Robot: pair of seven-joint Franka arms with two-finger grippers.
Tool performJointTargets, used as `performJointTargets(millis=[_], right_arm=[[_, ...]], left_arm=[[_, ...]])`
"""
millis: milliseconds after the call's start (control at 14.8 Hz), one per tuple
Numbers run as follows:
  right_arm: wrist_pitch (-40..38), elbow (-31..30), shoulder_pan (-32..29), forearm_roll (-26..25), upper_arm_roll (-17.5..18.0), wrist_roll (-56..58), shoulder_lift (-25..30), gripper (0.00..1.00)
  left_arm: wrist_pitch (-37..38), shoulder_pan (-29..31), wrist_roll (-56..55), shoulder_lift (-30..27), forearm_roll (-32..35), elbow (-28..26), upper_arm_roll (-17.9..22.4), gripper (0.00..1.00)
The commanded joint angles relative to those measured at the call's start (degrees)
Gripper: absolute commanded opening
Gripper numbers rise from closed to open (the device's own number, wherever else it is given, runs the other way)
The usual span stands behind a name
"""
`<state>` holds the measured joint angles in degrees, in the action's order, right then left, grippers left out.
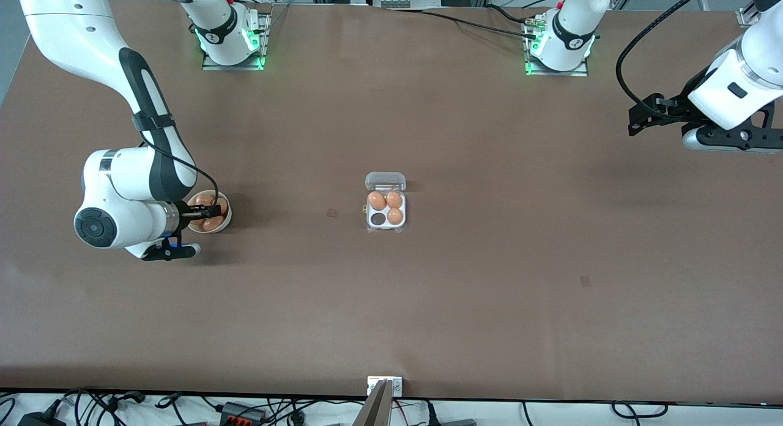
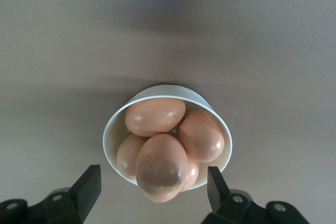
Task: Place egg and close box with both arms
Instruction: 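Grasp one brown egg from the bowl with the right gripper and lift, then carry the egg with the right gripper to the clear egg carton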
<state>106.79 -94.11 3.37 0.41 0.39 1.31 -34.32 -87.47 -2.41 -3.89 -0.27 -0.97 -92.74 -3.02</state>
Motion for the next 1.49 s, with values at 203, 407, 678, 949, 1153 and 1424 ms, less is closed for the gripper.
performJointTargets(millis=[203,407,678,949,1153,1424], right_arm=[[0.26,-0.64,-0.03,0.56,-0.39,1.24,-0.84,0.86],[-0.36,-0.46,0.06,0.56,-0.39,1.24,-0.93,0.5],[-0.36,1.73,0.58,0.74,-0.3,0.62,-0.66,0.04],[-4.56,8.21,0.58,1.53,-0.13,0.97,0.74,0.0],[-5.29,12.63,5.31,1.96,1.01,0.09,0.48,0.0],[1.04,12.9,14.88,3.73,0.93,-9.46,-0.4,0.0]], left_arm=[[1.16,-0.58,-0.15,0.71,1.06,1.78,0.21,1.0],[1.25,-0.58,-0.15,0.71,1.06,1.78,0.21,1.0],[1.25,-0.41,-0.15,0.71,1.06,1.78,0.21,1.0],[1.33,-0.41,-0.15,0.71,1.06,1.78,0.29,1.0],[1.33,-0.49,-0.15,0.71,1.06,1.78,0.21,1.0],[1.33,-0.49,-0.24,0.71,1.06,1.78,0.29,1.0]])
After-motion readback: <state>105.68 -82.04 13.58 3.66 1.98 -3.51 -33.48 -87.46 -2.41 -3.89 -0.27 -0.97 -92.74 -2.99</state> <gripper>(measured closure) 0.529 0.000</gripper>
